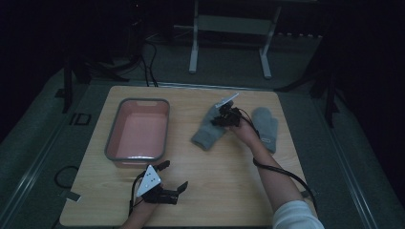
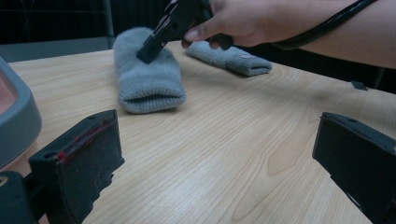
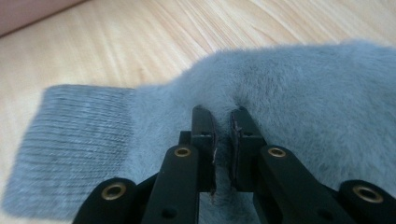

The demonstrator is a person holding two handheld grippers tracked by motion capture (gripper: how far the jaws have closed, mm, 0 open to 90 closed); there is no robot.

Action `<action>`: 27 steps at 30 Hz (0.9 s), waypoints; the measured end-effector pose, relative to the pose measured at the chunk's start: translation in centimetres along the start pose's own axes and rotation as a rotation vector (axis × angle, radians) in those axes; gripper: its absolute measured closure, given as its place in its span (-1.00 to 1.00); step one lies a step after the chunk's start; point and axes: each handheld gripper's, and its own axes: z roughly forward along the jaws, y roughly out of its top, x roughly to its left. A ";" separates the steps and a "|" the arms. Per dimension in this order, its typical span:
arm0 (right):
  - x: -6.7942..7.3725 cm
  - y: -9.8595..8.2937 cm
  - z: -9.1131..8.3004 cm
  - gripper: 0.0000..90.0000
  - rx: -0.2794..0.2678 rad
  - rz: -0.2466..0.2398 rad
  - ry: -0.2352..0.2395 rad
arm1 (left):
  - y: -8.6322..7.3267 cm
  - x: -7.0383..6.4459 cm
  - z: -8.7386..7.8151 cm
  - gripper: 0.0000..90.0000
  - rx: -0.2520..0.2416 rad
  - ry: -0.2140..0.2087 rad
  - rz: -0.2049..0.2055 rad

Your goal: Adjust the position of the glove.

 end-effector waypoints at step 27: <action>8.2 -3.0 -6.8 0.84 -0.007 -0.346 0.344 | 0.0 0.0 0.0 -0.96 0.002 0.007 -0.005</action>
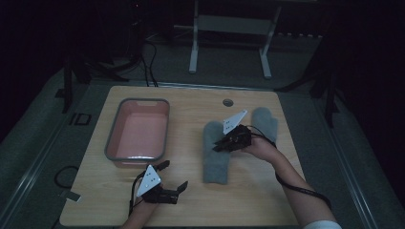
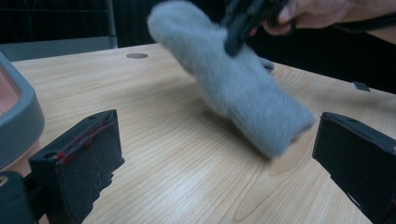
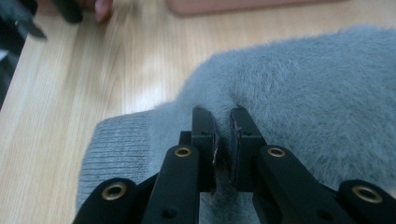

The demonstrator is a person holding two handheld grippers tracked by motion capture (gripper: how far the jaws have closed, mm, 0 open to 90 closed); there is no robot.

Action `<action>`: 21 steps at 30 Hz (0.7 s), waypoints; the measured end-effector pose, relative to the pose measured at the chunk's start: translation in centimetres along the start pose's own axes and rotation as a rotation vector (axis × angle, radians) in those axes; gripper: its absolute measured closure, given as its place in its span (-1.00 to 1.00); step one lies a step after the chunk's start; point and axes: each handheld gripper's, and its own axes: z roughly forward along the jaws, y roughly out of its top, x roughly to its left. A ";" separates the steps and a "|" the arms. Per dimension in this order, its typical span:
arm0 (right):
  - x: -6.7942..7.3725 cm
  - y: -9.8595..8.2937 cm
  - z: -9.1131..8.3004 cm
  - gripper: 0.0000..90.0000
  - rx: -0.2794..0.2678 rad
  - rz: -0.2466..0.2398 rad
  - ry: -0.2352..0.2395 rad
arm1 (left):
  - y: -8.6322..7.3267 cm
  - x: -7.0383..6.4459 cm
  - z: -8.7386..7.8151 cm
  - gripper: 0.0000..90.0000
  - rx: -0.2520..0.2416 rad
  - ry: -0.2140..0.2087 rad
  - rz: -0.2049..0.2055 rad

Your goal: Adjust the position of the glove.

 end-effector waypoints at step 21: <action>-2.0 -1.8 3.5 0.07 0.115 0.013 0.012 | 0.0 0.0 0.0 -0.96 -0.002 -0.004 0.000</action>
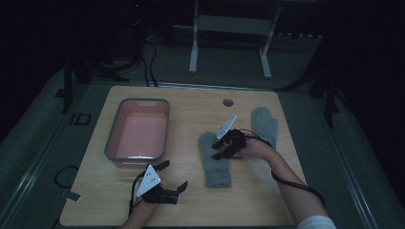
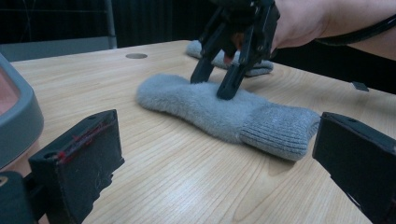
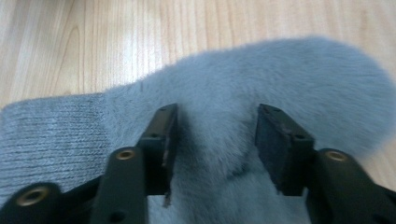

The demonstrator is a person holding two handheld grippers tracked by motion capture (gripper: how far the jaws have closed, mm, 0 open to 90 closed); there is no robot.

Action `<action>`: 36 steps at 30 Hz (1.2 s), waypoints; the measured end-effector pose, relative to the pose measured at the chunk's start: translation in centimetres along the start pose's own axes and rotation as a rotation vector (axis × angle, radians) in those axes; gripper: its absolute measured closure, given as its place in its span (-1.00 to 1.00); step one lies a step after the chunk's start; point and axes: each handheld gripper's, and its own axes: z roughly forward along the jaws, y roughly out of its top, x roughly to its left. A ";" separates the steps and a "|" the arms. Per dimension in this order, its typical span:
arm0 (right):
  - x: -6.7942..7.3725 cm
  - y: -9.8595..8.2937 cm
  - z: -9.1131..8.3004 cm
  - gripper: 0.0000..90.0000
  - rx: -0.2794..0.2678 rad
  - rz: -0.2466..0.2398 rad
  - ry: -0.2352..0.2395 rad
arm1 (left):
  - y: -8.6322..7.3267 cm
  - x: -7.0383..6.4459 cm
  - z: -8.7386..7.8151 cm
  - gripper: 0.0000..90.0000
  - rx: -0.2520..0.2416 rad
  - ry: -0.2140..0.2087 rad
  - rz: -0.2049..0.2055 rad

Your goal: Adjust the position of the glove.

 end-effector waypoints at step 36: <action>-1.7 -10.9 -11.6 -0.03 -0.254 0.796 -0.740 | 0.0 0.1 0.0 -0.96 -0.001 0.000 -0.006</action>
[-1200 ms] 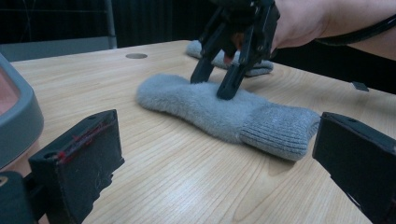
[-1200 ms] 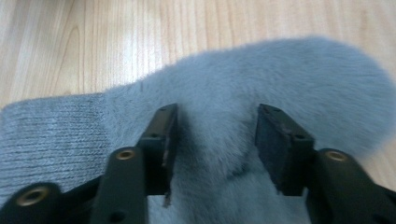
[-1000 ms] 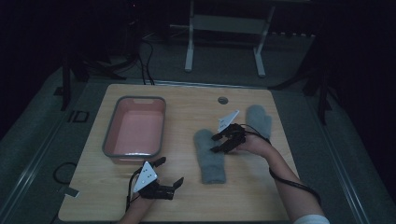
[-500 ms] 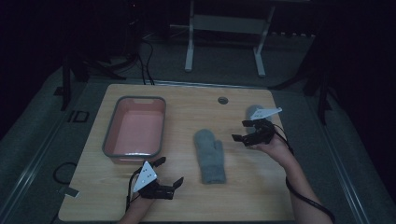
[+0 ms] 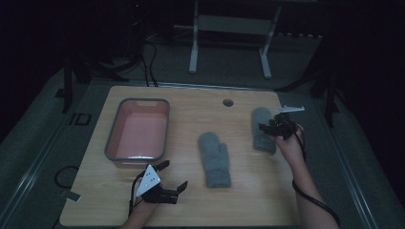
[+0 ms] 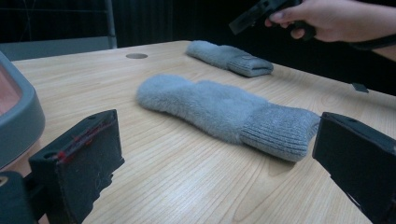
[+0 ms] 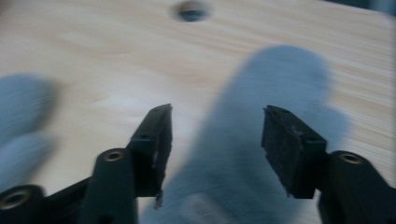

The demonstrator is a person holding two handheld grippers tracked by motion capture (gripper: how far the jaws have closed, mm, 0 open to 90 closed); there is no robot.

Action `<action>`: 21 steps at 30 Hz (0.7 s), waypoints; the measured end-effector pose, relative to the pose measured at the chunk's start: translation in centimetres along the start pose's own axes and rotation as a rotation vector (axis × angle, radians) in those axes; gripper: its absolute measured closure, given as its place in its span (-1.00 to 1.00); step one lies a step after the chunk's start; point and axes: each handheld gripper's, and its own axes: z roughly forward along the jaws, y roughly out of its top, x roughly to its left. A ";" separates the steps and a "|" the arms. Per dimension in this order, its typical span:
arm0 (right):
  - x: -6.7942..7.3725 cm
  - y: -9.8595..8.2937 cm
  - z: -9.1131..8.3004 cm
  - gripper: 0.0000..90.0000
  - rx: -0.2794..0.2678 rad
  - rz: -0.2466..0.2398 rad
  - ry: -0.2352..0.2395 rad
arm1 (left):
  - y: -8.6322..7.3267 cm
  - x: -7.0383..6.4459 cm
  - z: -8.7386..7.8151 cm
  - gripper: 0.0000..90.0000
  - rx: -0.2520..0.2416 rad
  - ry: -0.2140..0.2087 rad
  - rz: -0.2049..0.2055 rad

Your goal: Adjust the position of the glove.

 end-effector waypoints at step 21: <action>-0.6 -2.7 5.8 0.40 0.045 0.137 -0.176 | 0.0 0.0 0.0 -0.96 0.000 -0.001 -0.003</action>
